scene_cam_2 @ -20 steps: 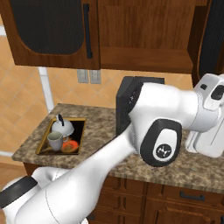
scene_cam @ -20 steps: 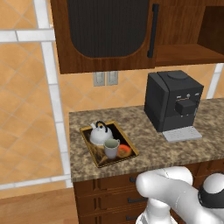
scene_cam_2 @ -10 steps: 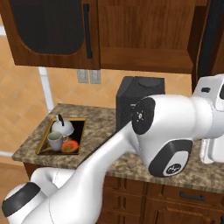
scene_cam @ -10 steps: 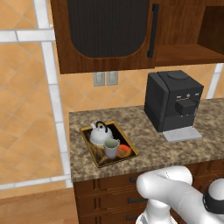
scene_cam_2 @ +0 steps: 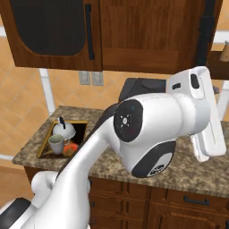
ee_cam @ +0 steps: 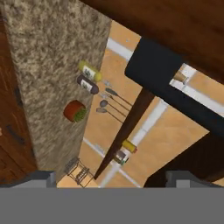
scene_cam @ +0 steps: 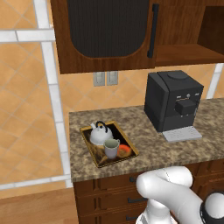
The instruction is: Pick the kettle from the counter and place it on the tray. Then pick the mug from the cabinet and place it on the tray. Then close the cabinet doors.
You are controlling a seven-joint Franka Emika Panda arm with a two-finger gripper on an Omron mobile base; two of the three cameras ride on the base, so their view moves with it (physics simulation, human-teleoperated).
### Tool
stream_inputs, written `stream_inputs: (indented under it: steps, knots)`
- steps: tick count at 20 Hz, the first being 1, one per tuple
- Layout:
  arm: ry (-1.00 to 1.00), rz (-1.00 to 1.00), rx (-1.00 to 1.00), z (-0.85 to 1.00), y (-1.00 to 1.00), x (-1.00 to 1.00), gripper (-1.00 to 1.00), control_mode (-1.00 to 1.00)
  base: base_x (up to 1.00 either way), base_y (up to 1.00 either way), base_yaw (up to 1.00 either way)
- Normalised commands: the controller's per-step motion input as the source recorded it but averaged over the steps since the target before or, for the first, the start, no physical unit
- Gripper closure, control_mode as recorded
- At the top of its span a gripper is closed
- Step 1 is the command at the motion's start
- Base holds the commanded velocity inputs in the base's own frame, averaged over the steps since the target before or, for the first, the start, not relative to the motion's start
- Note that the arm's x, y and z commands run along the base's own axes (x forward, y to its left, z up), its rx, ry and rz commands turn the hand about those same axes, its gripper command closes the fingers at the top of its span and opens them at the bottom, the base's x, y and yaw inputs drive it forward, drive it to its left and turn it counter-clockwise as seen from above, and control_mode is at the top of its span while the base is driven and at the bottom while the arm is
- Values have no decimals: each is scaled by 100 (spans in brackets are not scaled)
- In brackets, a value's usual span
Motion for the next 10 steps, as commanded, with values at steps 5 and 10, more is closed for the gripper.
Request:
stream_inputs:
  steps: [5,10]
  knots:
    - [18,23,-15,0,74,44,-100,-100,0,0,0]
    - [15,19,-14,0,79,53,-100,-100,0,0,0]
